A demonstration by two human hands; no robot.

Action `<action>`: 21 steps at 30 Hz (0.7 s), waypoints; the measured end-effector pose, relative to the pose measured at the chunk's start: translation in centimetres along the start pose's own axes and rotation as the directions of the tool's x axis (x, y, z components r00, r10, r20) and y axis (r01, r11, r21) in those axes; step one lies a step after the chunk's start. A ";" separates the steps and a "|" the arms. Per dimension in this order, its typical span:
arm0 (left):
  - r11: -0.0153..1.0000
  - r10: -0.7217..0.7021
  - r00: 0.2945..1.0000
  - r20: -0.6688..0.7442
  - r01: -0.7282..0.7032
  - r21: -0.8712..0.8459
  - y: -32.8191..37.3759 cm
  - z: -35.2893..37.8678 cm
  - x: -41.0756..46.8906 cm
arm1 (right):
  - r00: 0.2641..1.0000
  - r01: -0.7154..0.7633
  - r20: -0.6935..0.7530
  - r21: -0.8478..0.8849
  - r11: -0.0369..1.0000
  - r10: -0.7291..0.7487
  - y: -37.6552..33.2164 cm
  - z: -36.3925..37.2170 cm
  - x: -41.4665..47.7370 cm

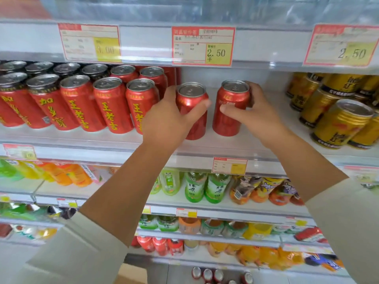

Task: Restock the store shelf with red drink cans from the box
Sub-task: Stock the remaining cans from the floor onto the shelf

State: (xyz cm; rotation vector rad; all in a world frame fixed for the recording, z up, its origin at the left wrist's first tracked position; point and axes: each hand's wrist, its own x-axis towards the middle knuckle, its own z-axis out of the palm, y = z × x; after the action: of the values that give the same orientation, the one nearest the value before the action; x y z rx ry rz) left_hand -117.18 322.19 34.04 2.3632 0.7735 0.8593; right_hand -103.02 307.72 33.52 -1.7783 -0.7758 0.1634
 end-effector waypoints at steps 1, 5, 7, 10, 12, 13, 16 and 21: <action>0.996 0.025 0.999 0.041 -0.021 -0.084 -0.5 0.4 -0.4 | 0.999 -0.015 0.047 0.034 0.999 0.014 0.7 -0.1 -0.1; 0.965 0.064 0.987 0.147 -0.023 -0.263 -2.5 1.6 -1.0 | 0.966 -0.101 0.250 0.136 0.985 0.065 2.5 -1.2 0.0; 0.962 0.076 0.989 0.128 -0.039 -0.269 -2.9 2.0 -0.9 | 0.972 -0.078 0.228 0.053 0.996 0.064 2.5 -1.1 0.1; 0.975 0.079 0.994 0.073 -0.062 -0.211 -3.1 2.0 -0.9 | 0.999 -0.026 0.042 -0.161 0.987 0.033 1.9 -0.1 0.0; 0.978 0.078 0.996 0.051 -0.067 -0.196 -3.2 2.1 -1.1 | 0.999 -0.032 0.014 -0.157 0.987 0.035 2.1 0.1 0.2; 0.979 0.078 0.996 0.046 -0.068 -0.194 -3.3 2.2 -1.1 | 0.997 -0.053 0.053 -0.128 0.990 0.060 2.2 -0.1 0.3; 0.981 0.075 0.996 0.041 -0.067 -0.183 -3.3 2.2 -1.0 | 0.979 -0.085 0.184 0.002 0.996 0.083 2.3 -1.4 0.4; 0.944 0.027 0.995 0.098 0.007 -0.329 -3.3 2.1 -0.7 | 0.986 -0.048 0.156 -0.008 0.999 0.049 2.1 -1.2 1.1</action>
State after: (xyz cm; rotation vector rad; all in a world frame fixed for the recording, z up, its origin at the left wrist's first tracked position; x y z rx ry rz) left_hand -117.29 323.59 30.32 2.0963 0.5294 0.7963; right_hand -100.68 307.13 32.33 -1.8045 -0.8454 0.3373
